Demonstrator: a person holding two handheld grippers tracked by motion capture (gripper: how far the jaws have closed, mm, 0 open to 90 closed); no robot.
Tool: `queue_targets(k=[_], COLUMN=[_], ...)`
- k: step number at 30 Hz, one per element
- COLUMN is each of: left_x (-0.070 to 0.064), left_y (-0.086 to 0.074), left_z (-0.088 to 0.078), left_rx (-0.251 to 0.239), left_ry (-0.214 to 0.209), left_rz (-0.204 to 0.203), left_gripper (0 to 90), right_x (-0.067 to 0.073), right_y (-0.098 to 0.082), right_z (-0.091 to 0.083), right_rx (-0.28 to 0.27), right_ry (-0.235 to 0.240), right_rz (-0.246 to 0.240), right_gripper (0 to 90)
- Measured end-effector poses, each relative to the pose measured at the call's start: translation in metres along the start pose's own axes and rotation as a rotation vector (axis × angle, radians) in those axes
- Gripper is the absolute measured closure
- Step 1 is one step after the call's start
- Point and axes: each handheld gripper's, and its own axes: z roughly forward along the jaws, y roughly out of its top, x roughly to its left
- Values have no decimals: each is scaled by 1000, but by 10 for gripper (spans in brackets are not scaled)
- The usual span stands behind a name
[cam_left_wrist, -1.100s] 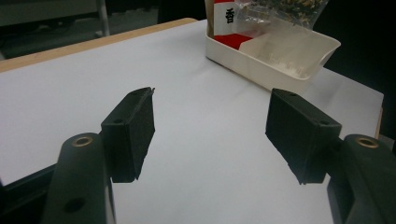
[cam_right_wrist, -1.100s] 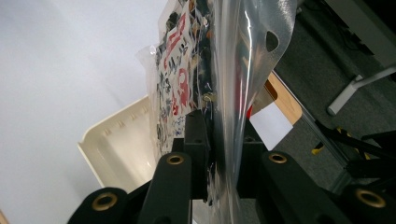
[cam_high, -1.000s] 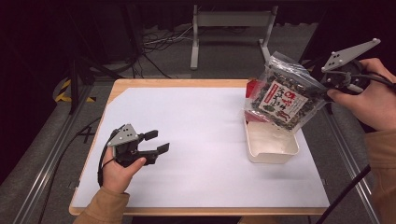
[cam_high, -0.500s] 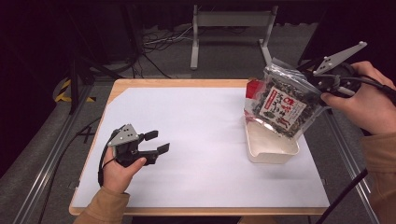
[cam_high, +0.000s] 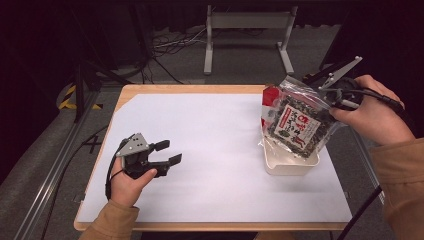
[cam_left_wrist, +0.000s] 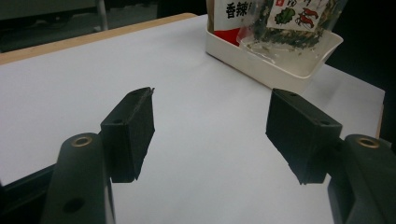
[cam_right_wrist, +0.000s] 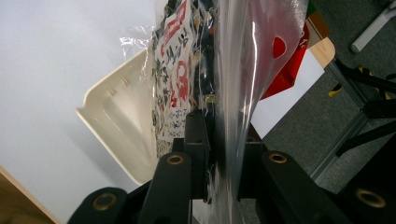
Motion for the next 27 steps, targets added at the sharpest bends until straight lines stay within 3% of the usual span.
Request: queue_targets(k=[8, 15, 23, 24, 27], left_x=[0, 0, 1, 1, 1], left_y=[0, 0, 0, 0, 0], left_z=[1, -1, -2, -2, -2], left_rx=[4, -2, -8, -10, -10], left_ry=[0, 0, -2, -2, -2], left_rz=[4, -3, -7, -6, -6], left_gripper=[330, 329, 326, 326, 325], right_x=[6, 15, 13, 12, 8], right_y=[4, 16, 16, 15, 10], right_z=[3, 23, 36, 40, 44], right_rx=[47, 97, 110, 142, 156], right_ry=[-34, -38, -7, 1, -22], right_rz=[1, -34, -29, -29, -16], right_gripper=[792, 791, 787, 786, 785])
